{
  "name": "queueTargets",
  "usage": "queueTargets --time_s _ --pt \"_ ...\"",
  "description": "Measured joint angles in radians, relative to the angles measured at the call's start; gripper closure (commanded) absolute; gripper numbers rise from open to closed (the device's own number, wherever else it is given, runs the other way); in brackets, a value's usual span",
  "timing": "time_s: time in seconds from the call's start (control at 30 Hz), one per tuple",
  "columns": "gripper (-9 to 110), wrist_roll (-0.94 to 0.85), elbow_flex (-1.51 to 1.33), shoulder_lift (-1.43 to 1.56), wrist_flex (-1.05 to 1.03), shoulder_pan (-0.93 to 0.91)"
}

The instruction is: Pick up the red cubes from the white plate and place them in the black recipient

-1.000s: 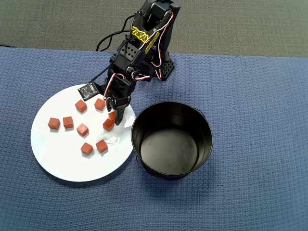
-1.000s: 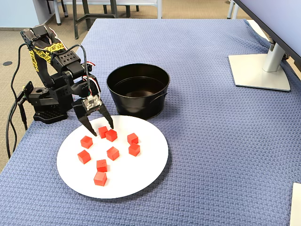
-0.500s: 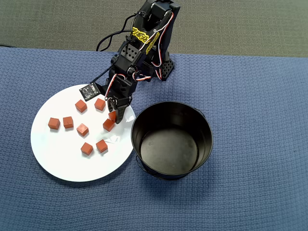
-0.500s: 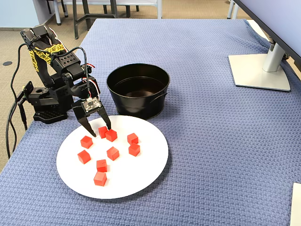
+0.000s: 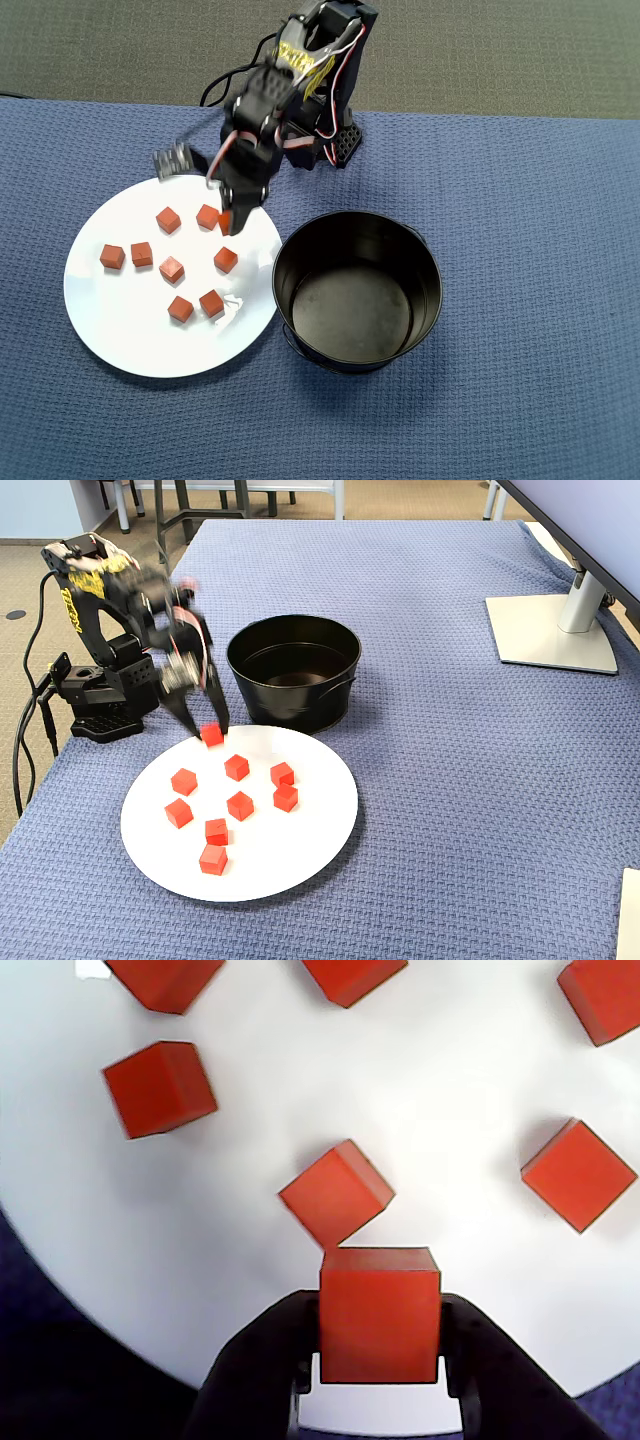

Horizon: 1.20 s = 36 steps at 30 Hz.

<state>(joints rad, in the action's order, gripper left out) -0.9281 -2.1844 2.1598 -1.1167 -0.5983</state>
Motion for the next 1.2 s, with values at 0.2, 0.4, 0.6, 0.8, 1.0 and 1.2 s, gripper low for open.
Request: queueTargets --time_s 0.2,0.4,0.6,0.8,1.0,1.2 --pt "102 0.166 0.120 0.227 -0.184 0.074" --pt "102 0.422 0.163 0.310 -0.183 0.313" --pt "73 0.683 0.273 0.123 -0.118 0.609" --pt "63 0.689 0.333 -0.021 -0.107 0.833" --pt "68 0.472 0.374 0.009 -0.216 0.681" --pt "71 -0.025 0.282 0.005 -0.097 0.261"
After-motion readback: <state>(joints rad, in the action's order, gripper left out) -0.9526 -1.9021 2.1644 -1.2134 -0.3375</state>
